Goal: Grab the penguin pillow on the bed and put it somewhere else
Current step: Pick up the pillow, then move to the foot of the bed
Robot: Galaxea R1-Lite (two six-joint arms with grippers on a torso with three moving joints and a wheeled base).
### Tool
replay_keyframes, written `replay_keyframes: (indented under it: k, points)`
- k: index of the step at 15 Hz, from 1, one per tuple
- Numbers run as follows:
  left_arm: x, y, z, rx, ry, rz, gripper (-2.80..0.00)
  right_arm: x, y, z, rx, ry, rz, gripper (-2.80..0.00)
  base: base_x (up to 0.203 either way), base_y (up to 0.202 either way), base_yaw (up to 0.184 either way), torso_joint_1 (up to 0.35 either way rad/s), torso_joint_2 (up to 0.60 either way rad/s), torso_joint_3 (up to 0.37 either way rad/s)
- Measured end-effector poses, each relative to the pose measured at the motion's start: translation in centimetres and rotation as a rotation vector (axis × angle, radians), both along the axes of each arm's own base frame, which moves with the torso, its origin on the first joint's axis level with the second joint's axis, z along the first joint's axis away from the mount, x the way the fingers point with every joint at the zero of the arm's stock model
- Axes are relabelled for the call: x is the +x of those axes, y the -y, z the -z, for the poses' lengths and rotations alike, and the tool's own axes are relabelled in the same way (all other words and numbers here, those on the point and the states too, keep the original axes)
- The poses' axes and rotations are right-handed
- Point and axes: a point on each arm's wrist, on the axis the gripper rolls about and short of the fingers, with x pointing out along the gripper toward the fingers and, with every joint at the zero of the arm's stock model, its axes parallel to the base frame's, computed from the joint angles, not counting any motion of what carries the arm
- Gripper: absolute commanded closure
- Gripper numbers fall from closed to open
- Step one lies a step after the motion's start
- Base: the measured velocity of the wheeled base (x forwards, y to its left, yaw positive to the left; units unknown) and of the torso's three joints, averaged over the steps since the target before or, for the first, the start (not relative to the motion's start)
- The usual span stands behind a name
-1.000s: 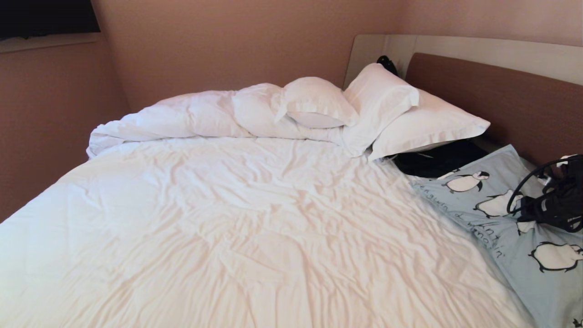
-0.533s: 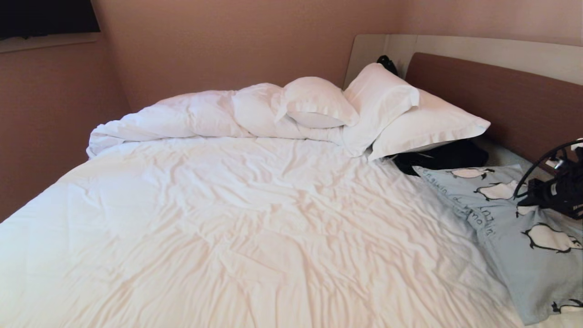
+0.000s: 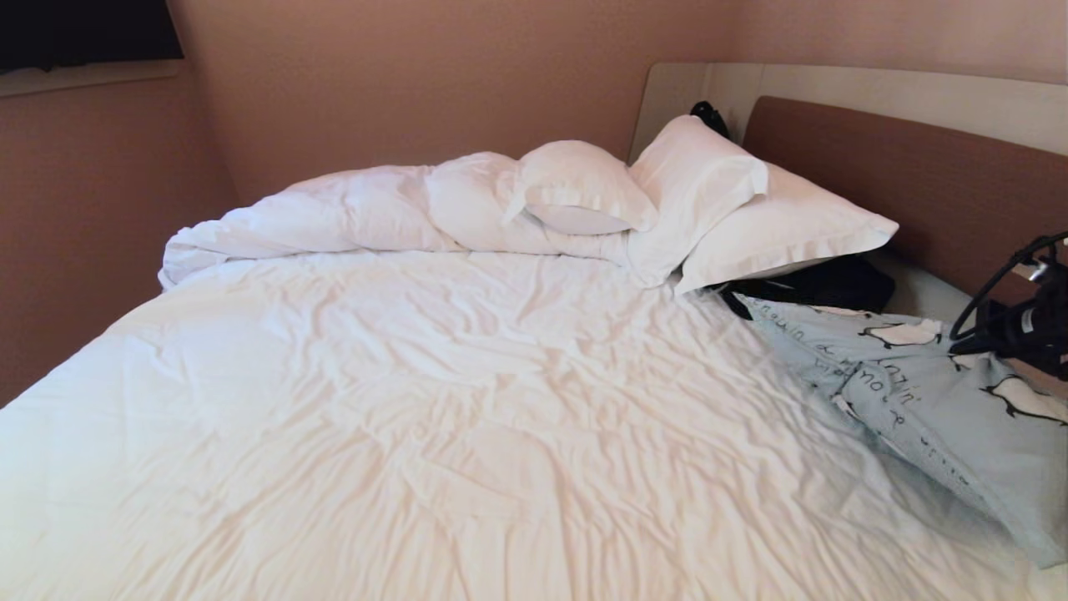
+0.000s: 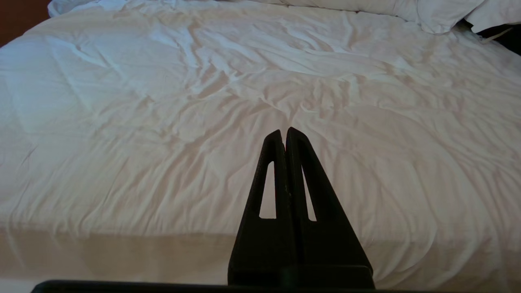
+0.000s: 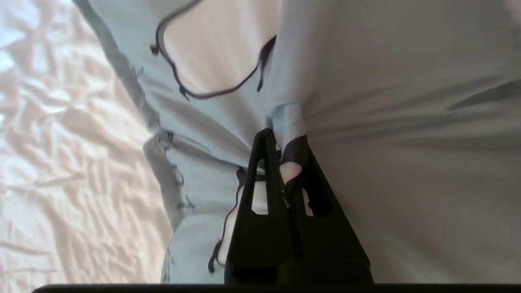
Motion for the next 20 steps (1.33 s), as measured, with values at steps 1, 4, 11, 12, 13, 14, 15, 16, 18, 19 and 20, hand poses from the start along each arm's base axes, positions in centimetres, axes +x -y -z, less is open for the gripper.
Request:
replay_keyframes:
  k: [1,4,11,12,13,14,15,16,18,19,20]
  points:
    - [0.0,0.0,0.0,0.000,0.000,-0.001,0.00,-0.3,-0.6,-0.6,-0.001,0.010,-0.012,0.00,0.000,0.000,0.000,0.000,0.00,0.000]
    - [0.0,0.0,0.0,0.000,0.000,-0.001,0.00,-1.3,-2.8,-2.6,-0.003,0.050,-0.056,0.00,0.000,0.000,0.000,0.000,0.00,0.000]
    - [0.0,0.0,0.0,0.000,0.000,-0.001,0.00,-1.6,-7.1,-5.2,0.020,0.160,-0.086,0.00,0.000,0.000,0.000,0.000,0.00,0.000]
    - [0.0,0.0,0.0,0.000,-0.001,-0.001,0.00,-1.7,-7.6,-5.6,0.019,0.176,-0.093,0.00,0.000,0.000,0.000,0.000,0.00,0.000]
    - [0.0,0.0,0.0,0.000,0.000,-0.001,0.00,-1.9,-8.2,-6.0,0.016,0.193,-0.106,0.00,0.000,0.000,0.000,0.000,0.00,0.000]
    - [0.0,0.0,0.0,0.000,0.000,-0.001,0.00,-2.1,-9.0,-6.5,0.014,0.208,-0.127,0.00,0.000,0.000,0.000,0.000,0.00,0.000]
    - [0.0,0.0,0.0,0.000,0.000,-0.001,0.00,-2.3,-9.8,-6.9,0.010,0.223,-0.146,0.00,0.000,0.000,0.000,0.000,0.00,0.000]
    - [0.0,0.0,0.0,0.000,0.000,-0.001,0.00,-2.4,-10.3,-7.3,0.010,0.236,-0.159,0.00,0.000,0.000,0.000,0.000,0.00,0.000]
    - [0.0,0.0,0.0,0.000,0.000,-0.001,0.00,-2.6,-11.3,-7.9,0.010,0.259,-0.183,0.00,0.000,0.000,0.000,0.000,0.00,0.000]
    - [0.0,0.0,0.0,0.000,0.000,0.000,0.00,-2.6,-11.8,-8.2,0.007,0.272,-0.197,0.00,0.000,0.000,0.000,0.000,0.00,0.000]
    - [0.0,0.0,0.0,0.000,0.000,-0.001,0.00,-2.6,-12.2,-8.2,0.007,0.277,-0.209,0.00,0.000,0.000,0.000,0.000,0.00,0.000]
